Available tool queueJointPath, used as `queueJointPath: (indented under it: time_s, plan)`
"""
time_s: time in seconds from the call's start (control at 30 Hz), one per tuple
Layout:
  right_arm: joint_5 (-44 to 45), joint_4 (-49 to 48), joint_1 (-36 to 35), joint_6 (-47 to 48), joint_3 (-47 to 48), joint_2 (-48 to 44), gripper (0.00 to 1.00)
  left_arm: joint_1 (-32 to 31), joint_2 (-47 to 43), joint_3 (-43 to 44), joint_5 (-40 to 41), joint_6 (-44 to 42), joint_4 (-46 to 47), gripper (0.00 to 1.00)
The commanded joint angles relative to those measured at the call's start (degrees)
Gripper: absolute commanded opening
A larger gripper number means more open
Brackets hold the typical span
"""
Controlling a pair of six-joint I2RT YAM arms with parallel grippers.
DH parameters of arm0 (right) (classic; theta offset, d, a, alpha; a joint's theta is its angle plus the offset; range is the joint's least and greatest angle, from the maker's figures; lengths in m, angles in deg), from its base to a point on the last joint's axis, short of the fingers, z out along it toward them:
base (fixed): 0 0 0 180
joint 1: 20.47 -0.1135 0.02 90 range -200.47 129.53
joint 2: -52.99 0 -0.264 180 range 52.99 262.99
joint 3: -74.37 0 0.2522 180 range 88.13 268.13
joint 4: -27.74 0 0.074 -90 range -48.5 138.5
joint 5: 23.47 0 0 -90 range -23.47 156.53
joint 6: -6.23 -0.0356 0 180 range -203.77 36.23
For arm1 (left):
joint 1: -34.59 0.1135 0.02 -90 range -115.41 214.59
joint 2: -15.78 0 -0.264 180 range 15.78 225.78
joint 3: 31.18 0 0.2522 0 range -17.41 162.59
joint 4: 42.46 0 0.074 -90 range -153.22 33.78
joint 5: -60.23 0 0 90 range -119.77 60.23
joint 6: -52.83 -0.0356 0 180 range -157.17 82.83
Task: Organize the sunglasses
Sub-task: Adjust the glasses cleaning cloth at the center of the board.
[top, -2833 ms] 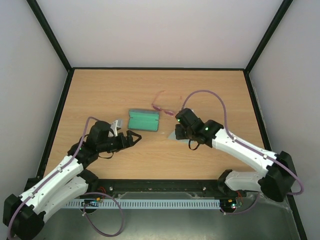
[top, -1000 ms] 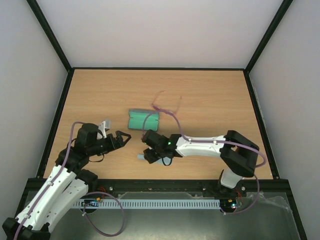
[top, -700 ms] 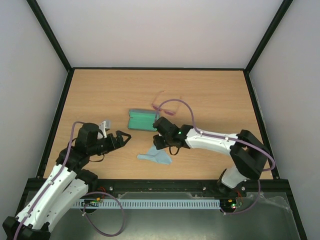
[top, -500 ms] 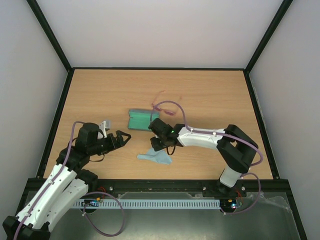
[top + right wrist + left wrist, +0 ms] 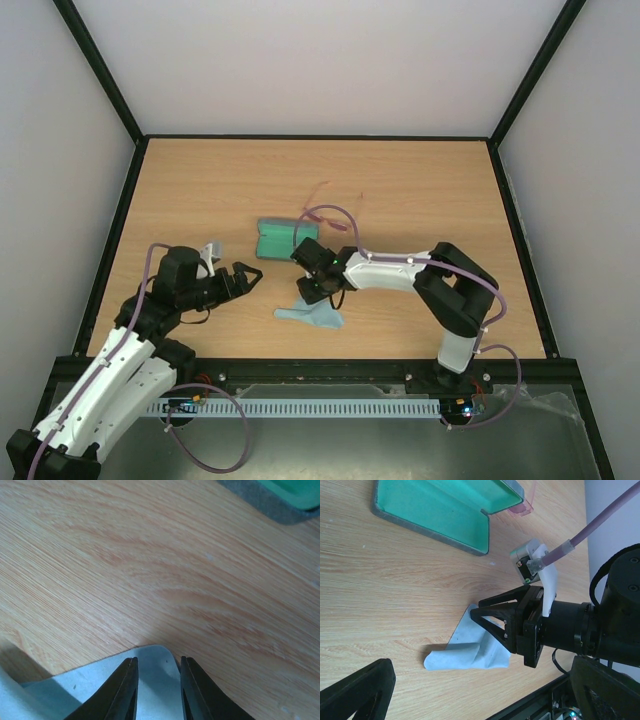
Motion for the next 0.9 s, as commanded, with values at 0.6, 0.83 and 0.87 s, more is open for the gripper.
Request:
queueJointPath:
  time_s: [0.6, 0.83, 0.87]
  plan:
    - [3.6, 3.3, -1.0, 1.7, -0.7, 2.4, 0.02, 0.4, 0.6, -1.4, -0.7, 0.5, 1.6, 0.99]
    - [8.5, 4.8, 0.2, 0.7, -1.7, -3.5, 0.01, 0.3, 2.2, -3.3, -2.3, 0.6, 4.2, 0.99]
    - [9.3, 4.9, 0.6, 0.4, -2.0, -4.8, 0.01, 0.3, 2.5, -3.5, -2.6, 0.7, 4.8, 0.99]
